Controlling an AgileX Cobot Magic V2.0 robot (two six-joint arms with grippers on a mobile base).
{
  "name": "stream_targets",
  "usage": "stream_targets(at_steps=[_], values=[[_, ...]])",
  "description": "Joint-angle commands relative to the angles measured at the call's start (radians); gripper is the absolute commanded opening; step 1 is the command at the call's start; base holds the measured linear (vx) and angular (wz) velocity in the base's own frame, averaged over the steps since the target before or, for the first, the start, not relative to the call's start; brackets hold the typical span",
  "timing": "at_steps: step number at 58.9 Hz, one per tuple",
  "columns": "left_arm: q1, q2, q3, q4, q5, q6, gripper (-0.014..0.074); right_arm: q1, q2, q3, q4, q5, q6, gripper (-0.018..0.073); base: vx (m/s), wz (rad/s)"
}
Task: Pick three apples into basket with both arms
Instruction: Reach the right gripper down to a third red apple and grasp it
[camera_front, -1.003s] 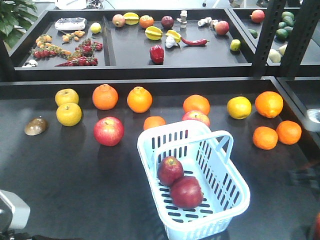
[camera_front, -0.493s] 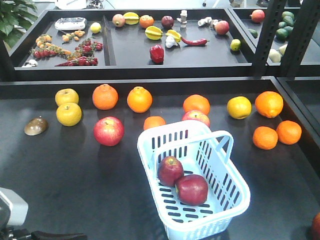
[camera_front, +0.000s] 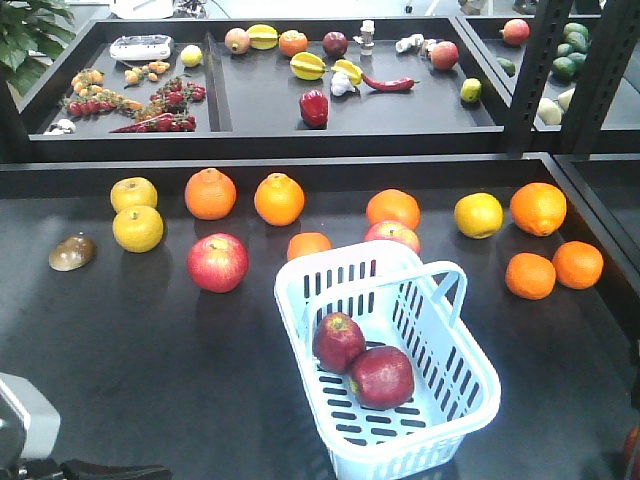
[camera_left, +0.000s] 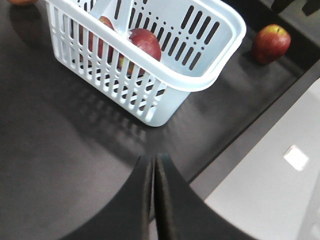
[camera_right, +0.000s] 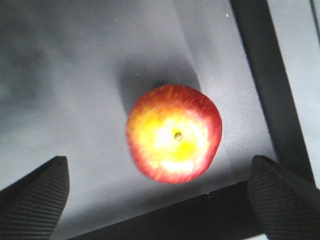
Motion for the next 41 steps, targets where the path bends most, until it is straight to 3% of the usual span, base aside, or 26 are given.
stream_targets(at_steps=[1, 31, 41], values=[[-0.005, -0.003, -0.027, 0.039, -0.057, -0.002, -0.0006, -0.005, 0.011, -0.027, -0.034, -0.01, 0.007, 0.0687, 0.0, 0.0], [-0.005, -0.003, -0.027, 0.053, -0.056, -0.002, -0.0006, -0.01, 0.192, -0.027, -0.055, -0.07, 0.015, 0.0655, 0.0, 0.0], [-0.005, -0.003, -0.027, 0.053, -0.056, -0.002, -0.0006, -0.01, 0.199, -0.027, -0.05, -0.073, -0.007, 0.054, 0.0, 0.0]])
